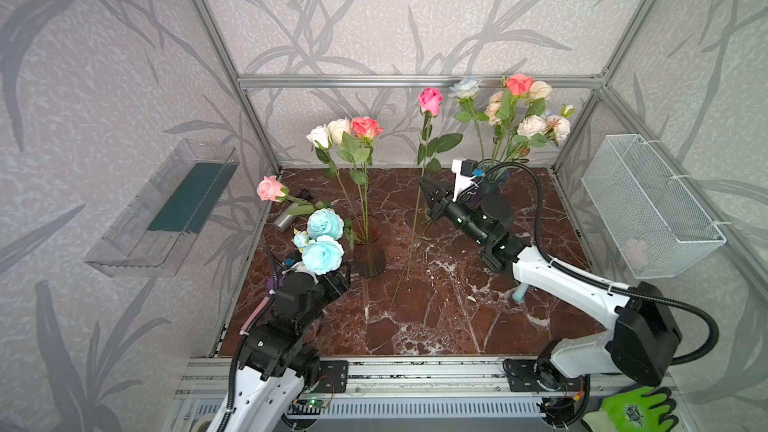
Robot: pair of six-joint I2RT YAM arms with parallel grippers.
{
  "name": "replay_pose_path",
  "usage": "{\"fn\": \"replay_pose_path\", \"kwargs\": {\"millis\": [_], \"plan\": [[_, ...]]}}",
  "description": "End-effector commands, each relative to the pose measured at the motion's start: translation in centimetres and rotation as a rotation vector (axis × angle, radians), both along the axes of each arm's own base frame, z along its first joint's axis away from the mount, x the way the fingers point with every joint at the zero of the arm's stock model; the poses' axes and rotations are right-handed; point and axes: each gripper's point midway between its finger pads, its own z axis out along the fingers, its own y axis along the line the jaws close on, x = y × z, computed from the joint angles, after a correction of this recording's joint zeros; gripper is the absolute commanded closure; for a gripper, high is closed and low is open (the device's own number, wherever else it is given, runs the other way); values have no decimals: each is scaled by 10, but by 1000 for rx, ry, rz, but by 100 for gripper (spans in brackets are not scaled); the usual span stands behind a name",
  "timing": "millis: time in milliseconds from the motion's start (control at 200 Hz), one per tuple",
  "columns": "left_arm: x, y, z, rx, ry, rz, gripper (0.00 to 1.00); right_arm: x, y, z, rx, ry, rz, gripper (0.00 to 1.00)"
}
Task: Arrange the flowers into the vase
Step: 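Lift the pink rose up off the table with the right gripper, then carry the pink rose over the red vase and lower its stem in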
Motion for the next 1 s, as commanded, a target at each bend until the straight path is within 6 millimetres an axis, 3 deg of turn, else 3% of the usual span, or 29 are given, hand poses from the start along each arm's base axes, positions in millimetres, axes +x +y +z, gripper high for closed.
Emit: {"fn": "replay_pose_path", "kwargs": {"millis": [0, 95, 200, 350, 595, 995], "plan": [[-7, 13, 8, 35, -16, 45, 21, -20, -12, 73, 85, -207, -59, 98], [-12, 17, 16, 26, -50, 56, 21, -26, -7, 99, 136, -258, -49, 98], [-19, 17, 33, -5, -138, 40, 21, -28, 9, 112, 146, -297, -43, 98], [-31, 16, 49, -57, -242, 14, 18, -16, 38, 108, 125, -301, -32, 98], [-35, 9, 36, -84, -204, -17, 17, 1, 79, 62, 34, -263, -16, 98], [-26, 7, 19, -98, -174, -3, 17, 3, 99, -32, -107, -100, 7, 94]]}}
